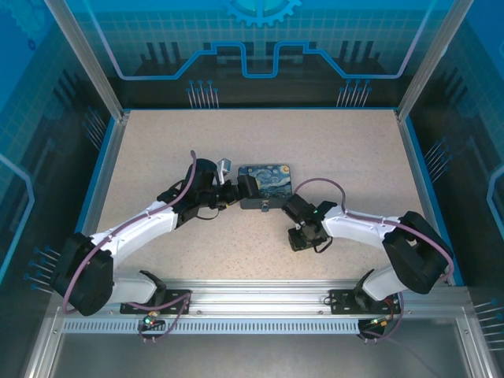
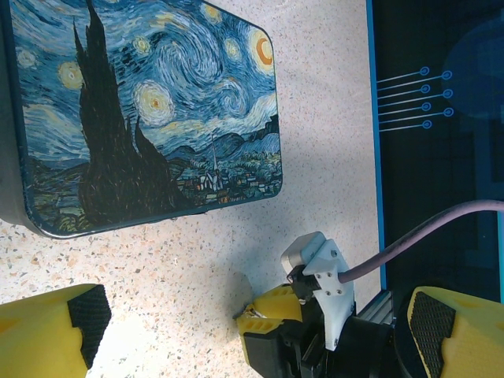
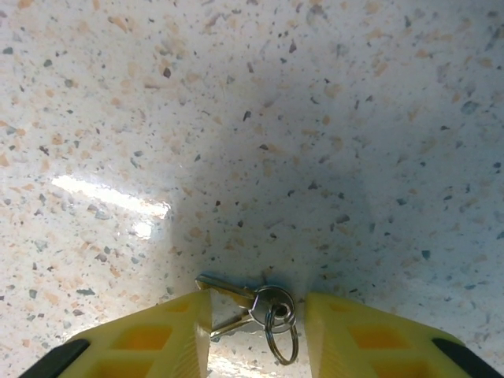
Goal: Unlock the padlock with the key
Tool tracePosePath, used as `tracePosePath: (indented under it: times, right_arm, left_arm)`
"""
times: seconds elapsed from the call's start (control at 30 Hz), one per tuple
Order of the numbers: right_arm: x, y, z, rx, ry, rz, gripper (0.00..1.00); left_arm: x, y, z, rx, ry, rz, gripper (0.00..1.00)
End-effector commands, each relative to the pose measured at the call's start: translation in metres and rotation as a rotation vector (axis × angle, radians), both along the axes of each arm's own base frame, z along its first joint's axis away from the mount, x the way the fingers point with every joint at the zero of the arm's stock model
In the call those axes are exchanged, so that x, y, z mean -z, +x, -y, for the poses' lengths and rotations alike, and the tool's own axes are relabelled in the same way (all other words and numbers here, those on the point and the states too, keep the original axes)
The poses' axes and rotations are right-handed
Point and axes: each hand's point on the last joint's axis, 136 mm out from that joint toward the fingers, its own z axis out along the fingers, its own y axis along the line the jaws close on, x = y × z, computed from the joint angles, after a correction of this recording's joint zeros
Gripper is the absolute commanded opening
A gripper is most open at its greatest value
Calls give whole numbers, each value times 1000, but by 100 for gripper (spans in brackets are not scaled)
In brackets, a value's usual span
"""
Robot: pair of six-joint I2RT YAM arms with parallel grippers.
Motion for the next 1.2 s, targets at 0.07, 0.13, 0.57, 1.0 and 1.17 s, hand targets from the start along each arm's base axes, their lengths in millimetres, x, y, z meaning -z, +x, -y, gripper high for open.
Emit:
tracePosePath:
  times: [0.07, 0.13, 0.57, 1.0, 1.17]
  right_arm:
    - [-1, -7, 5, 10, 2, -20, 37]
    - [0, -7, 5, 7, 0, -24, 37]
    - [7, -4, 3, -6, -38, -44, 25]
    - [1, -5, -3, -28, 6, -29, 0]
    - [-12, -4, -12, -38, 88, 1, 0]
  left_arm:
    - [-6, 2, 4, -3, -13, 7, 99]
    - [-6, 2, 4, -5, -14, 7, 99]
    - [-8, 2, 5, -3, -14, 10, 99]
    - [-6, 1, 4, -3, -14, 8, 99]
    - [-6, 1, 3, -5, -15, 9, 99]
